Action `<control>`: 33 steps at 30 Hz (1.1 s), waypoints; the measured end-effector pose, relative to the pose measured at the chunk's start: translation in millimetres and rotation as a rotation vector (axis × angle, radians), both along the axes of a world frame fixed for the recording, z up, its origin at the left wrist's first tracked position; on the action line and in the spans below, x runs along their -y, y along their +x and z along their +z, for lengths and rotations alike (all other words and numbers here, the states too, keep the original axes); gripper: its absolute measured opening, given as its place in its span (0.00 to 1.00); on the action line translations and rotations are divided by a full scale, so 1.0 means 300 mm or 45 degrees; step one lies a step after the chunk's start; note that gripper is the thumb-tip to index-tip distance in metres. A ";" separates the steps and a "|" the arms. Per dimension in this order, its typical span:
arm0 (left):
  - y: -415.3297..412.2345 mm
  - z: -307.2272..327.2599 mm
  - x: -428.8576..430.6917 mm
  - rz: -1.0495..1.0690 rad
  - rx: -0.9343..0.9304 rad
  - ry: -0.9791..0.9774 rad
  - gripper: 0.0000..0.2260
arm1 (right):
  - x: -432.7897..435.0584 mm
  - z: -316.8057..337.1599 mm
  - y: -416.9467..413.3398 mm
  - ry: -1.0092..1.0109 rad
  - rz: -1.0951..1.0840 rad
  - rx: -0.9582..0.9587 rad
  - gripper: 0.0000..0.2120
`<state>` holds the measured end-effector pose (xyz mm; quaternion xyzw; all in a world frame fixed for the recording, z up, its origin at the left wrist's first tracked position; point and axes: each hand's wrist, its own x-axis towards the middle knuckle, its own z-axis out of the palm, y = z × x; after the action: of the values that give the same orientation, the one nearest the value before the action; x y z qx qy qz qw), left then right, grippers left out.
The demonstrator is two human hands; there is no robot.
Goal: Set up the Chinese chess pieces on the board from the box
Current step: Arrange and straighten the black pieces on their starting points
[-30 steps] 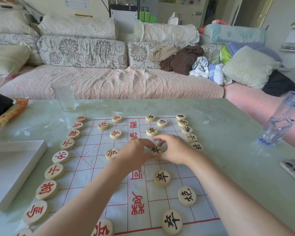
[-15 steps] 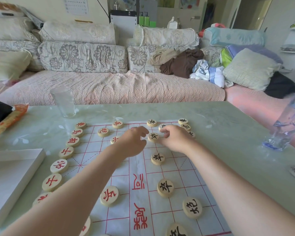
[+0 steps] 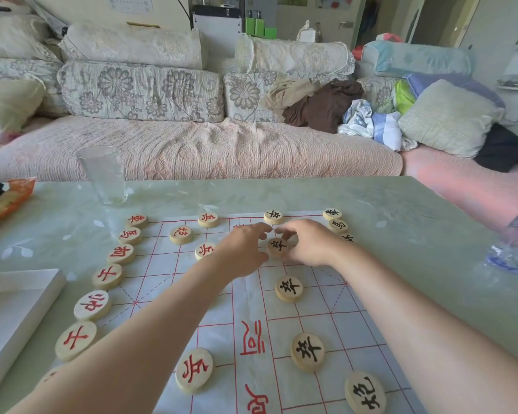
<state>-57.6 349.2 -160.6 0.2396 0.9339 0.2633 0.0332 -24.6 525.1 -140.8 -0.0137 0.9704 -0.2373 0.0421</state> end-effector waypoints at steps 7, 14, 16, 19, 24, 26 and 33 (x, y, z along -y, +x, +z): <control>0.003 -0.006 -0.022 0.020 -0.020 0.063 0.23 | -0.011 -0.012 0.004 -0.082 0.011 -0.046 0.29; -0.006 -0.020 -0.029 0.050 -0.018 0.086 0.23 | -0.008 -0.013 -0.002 -0.181 -0.015 -0.003 0.31; -0.008 -0.016 -0.025 0.047 0.016 0.106 0.22 | -0.007 -0.017 -0.003 -0.186 -0.019 -0.010 0.30; -0.010 -0.017 -0.017 0.052 0.014 0.101 0.20 | -0.004 -0.017 -0.002 -0.192 -0.013 -0.036 0.29; -0.004 -0.009 -0.015 0.046 0.019 0.095 0.19 | 0.000 -0.013 -0.001 -0.202 -0.012 -0.035 0.30; -0.003 -0.005 -0.015 0.033 0.023 0.102 0.19 | -0.002 -0.013 -0.001 -0.205 -0.013 -0.036 0.30; -0.005 0.020 0.001 -0.004 0.032 0.100 0.21 | -0.017 0.030 -0.014 -0.257 -0.042 -0.042 0.27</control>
<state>-59.1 348.8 -154.5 0.2389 0.9220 0.3025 0.0359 -28.9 530.0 -132.0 -0.0056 0.9422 -0.3343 0.0208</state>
